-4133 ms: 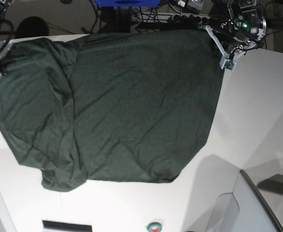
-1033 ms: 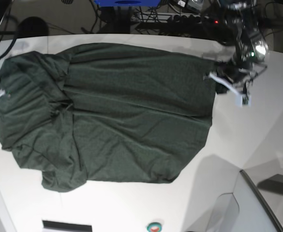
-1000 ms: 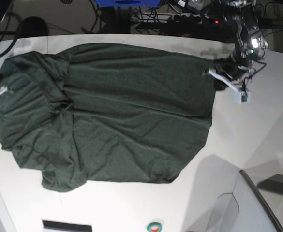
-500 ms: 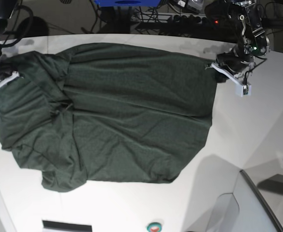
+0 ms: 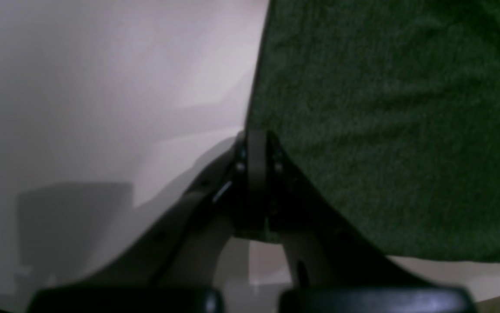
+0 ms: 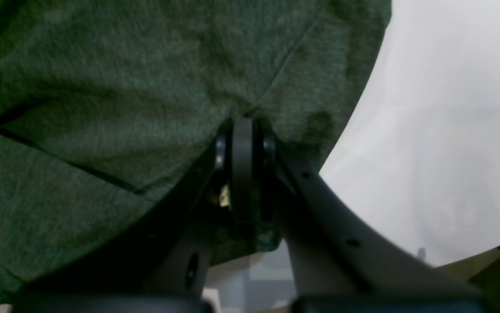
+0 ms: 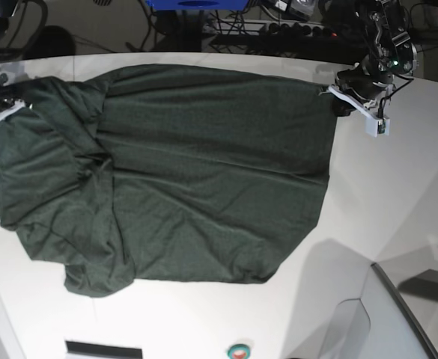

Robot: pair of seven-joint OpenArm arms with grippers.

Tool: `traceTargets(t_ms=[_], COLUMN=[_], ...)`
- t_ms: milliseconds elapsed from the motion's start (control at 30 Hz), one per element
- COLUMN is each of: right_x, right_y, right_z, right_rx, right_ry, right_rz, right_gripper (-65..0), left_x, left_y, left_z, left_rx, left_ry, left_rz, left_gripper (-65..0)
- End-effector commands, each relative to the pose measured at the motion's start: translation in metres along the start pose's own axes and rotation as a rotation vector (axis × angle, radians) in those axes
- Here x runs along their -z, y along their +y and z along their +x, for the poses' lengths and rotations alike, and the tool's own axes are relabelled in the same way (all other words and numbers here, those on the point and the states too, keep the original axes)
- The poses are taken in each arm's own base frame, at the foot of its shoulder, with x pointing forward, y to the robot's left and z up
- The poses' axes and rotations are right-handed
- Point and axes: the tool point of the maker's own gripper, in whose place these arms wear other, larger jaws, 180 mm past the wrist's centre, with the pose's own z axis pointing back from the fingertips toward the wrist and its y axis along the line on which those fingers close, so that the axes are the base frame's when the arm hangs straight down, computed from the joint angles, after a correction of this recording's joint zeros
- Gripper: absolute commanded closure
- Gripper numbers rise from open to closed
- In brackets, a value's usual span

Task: Layout the t-shirt on the table in an organized manner, then fold the t-shirt properly
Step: 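Regrasp the shirt's shoulder edge with the left gripper, holding with right, then sweep the right gripper across the shirt's sleeve area to smooth it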

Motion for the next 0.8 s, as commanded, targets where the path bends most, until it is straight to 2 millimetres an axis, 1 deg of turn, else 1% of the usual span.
traceTargets(t_ms=[0,100,133,200,333,400,433,467,500,567,600,633,700,733,767], right_x=[-0.002,-0.010,-0.014,-0.025,-0.042,-0.046,-0.046,-0.045,-0.044,-0.041,-0.039,-0.039,-0.040,-0.041,-0.039], right_y=[-0.008,-0.007,-0.008,-0.007,0.002,0.010,0.021,0.034,0.046,0.063,0.078,0.091,0.111,0.120,0.129], right_z=[0.000,0.016,0.019,0.027,0.054,0.063,0.069,0.074,0.077,0.083,0.087,0.089,0.091,0.095,0.096], right_rx=[-0.014,-0.037,-0.046,-0.071,-0.116,-0.137,-0.164,-0.191,-0.217,-0.268,-0.308,-0.345,-0.417,-0.444,-0.453], right_ry=[0.018,-0.027,-0.040,-0.078,-0.161,-0.181,-0.184,-0.184,-0.175,-0.159,-0.152,-0.147,-0.136,-0.141,-0.137], right_rz=[-0.018,-0.024,-0.028,-0.033,-0.030,-0.017,0.004,0.028,0.050,0.082,0.118,0.153,0.222,0.252,0.283], right_gripper=[-2.3,-2.3,-2.3,-2.7,-3.0,-3.3,-5.0,-8.0,-12.6,-20.6,-23.9,-26.0,-27.5,-27.8,-27.8], left_x=[-0.005,-0.013,-0.017,-0.025,-0.037,-0.039,-0.039,-0.039,-0.039,-0.038,-0.039,-0.040,-0.041,-0.043,-0.046], left_y=[0.005,0.003,0.003,0.001,-0.003,-0.003,-0.003,-0.003,-0.003,-0.003,-0.002,-0.002,-0.002,0.001,0.008], left_z=[-0.003,0.011,0.010,0.017,0.026,0.029,0.029,0.029,0.029,0.027,0.022,0.020,0.017,0.014,0.013], left_rx=[0.020,0.049,0.057,0.081,0.114,0.118,0.119,0.119,0.118,0.115,0.114,0.113,0.115,0.111,0.102], left_ry=[0.016,-0.019,-0.019,-0.043,-0.076,-0.083,-0.085,-0.085,-0.083,-0.079,-0.069,-0.066,-0.060,-0.055,-0.055], left_rz=[0.019,0.024,0.027,0.031,0.036,0.037,0.037,0.037,0.037,0.036,0.037,0.037,0.039,0.045,0.063], left_gripper=[0.0,0.0,0.0,0.0,0.0,0.0,0.0,0.0,0.0,0.0,0.0,0.0,0.0,0.0,0.0])
